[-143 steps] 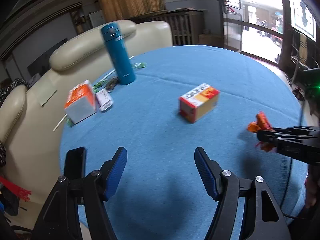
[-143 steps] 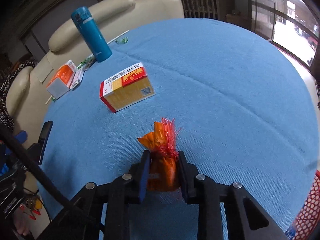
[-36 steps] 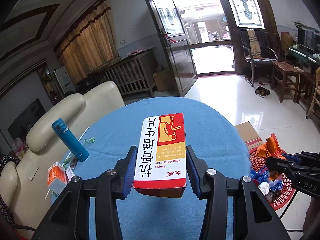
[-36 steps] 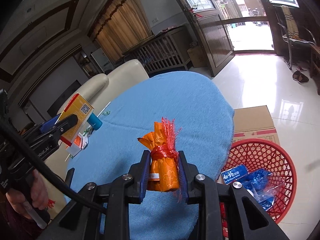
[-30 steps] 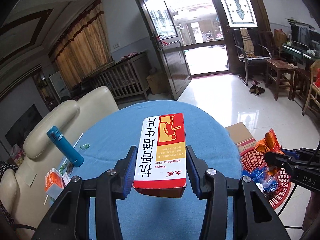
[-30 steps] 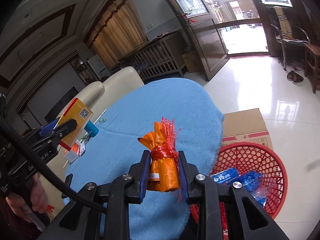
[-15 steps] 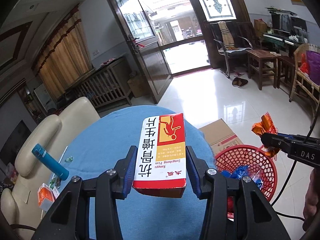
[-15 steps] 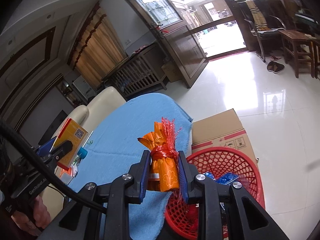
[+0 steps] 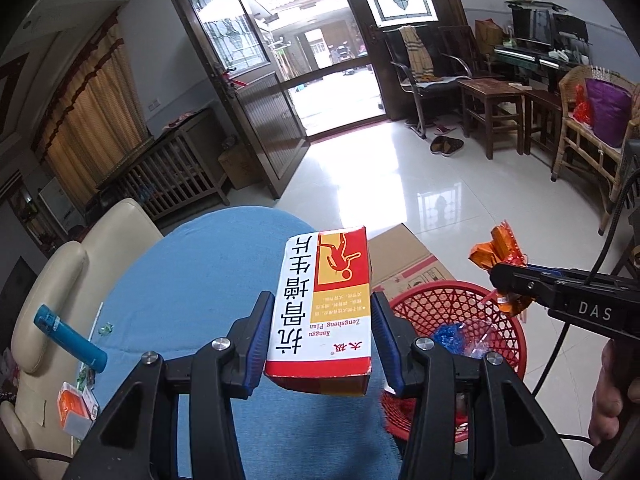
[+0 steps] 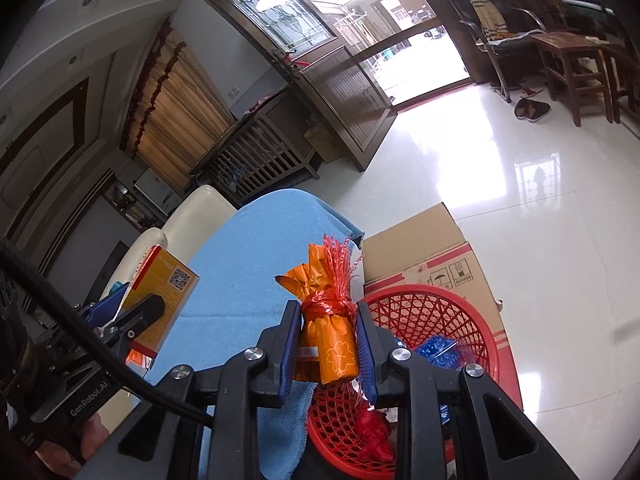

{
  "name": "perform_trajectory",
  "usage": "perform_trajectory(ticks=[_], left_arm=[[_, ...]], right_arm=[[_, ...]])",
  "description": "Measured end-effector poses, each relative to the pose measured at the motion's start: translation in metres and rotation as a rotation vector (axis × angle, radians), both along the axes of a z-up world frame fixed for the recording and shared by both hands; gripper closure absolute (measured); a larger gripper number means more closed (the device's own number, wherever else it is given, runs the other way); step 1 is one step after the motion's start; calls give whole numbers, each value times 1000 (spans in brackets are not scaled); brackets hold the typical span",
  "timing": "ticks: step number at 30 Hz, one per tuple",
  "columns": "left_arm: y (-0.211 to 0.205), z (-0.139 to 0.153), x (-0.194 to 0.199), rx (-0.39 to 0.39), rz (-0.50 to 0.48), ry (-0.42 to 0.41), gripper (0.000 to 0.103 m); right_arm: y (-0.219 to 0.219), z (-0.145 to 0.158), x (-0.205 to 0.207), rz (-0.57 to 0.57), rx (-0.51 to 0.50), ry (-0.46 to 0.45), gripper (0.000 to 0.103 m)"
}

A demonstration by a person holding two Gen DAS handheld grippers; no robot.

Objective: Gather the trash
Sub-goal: 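Open the right tool to drop the orange bag while the left tool drops the medicine box into the wastebasket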

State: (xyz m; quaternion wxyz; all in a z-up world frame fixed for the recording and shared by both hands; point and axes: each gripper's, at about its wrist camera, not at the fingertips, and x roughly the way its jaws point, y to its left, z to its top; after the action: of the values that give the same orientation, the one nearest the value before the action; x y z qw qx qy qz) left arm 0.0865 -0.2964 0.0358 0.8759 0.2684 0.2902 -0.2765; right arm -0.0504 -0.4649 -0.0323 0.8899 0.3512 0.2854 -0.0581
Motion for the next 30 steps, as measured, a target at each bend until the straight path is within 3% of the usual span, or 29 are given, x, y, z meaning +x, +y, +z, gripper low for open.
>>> perform_trajectory(ticks=[18, 22, 30], left_arm=[[-15, -13, -3, 7, -68, 86, 51], [-13, -10, -4, -4, -69, 82, 42], [-1, -2, -4, -22, -49, 78, 41]], right_arm=[[-12, -14, 0, -13, 56, 6, 72], [-12, -16, 0, -7, 76, 12, 72], [-8, -7, 1, -5, 46, 12, 72]])
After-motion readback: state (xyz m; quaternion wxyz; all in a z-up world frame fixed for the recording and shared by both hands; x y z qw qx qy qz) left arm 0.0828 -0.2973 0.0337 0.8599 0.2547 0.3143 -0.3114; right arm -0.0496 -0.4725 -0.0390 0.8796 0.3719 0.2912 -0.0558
